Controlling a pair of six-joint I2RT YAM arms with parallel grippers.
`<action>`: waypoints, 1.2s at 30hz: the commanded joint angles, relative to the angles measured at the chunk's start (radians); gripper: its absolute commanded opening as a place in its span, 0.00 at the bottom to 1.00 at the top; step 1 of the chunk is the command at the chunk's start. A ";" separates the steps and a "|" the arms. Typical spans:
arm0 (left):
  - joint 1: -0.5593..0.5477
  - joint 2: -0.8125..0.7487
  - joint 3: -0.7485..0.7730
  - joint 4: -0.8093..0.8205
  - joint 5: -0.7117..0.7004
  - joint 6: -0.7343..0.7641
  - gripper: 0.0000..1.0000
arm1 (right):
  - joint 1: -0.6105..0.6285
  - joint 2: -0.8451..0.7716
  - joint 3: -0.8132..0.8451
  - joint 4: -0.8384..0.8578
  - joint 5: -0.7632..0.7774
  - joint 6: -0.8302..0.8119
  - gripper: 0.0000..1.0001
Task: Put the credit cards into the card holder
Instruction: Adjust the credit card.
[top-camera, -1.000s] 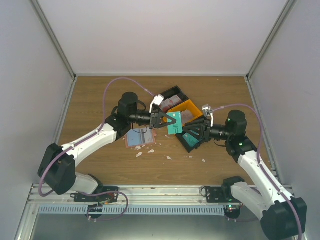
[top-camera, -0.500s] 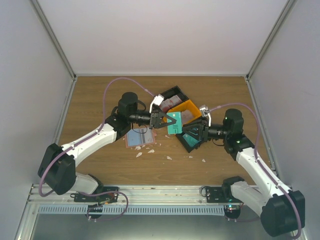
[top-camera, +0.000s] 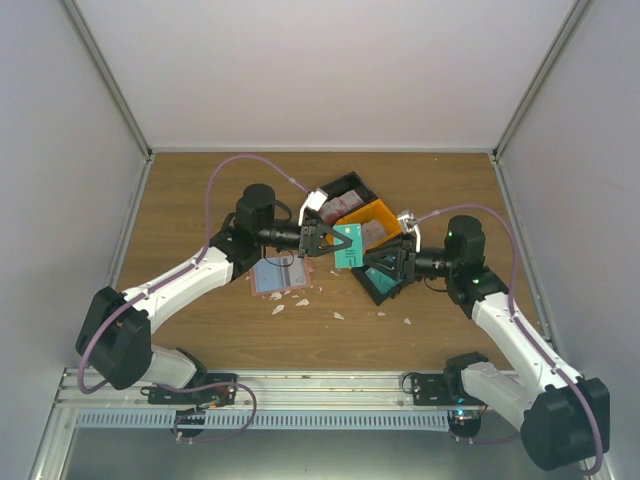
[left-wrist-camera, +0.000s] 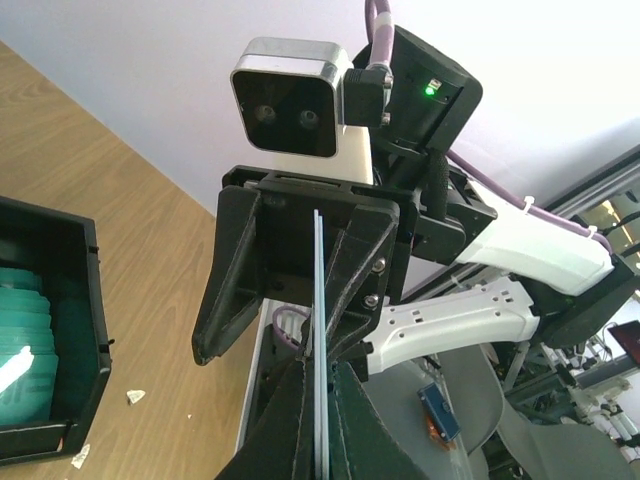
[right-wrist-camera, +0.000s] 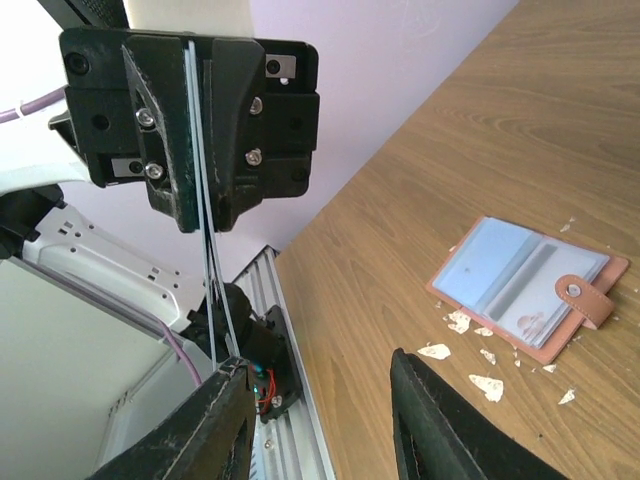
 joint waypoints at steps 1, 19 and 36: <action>-0.011 0.003 0.013 0.037 0.032 0.024 0.00 | 0.020 0.009 0.046 -0.014 0.011 -0.022 0.39; -0.031 -0.001 0.020 0.024 0.030 0.029 0.00 | 0.082 0.066 0.082 0.006 0.024 -0.002 0.37; 0.019 0.016 0.036 0.005 0.002 -0.097 0.02 | 0.083 0.049 0.051 0.330 -0.024 0.338 0.01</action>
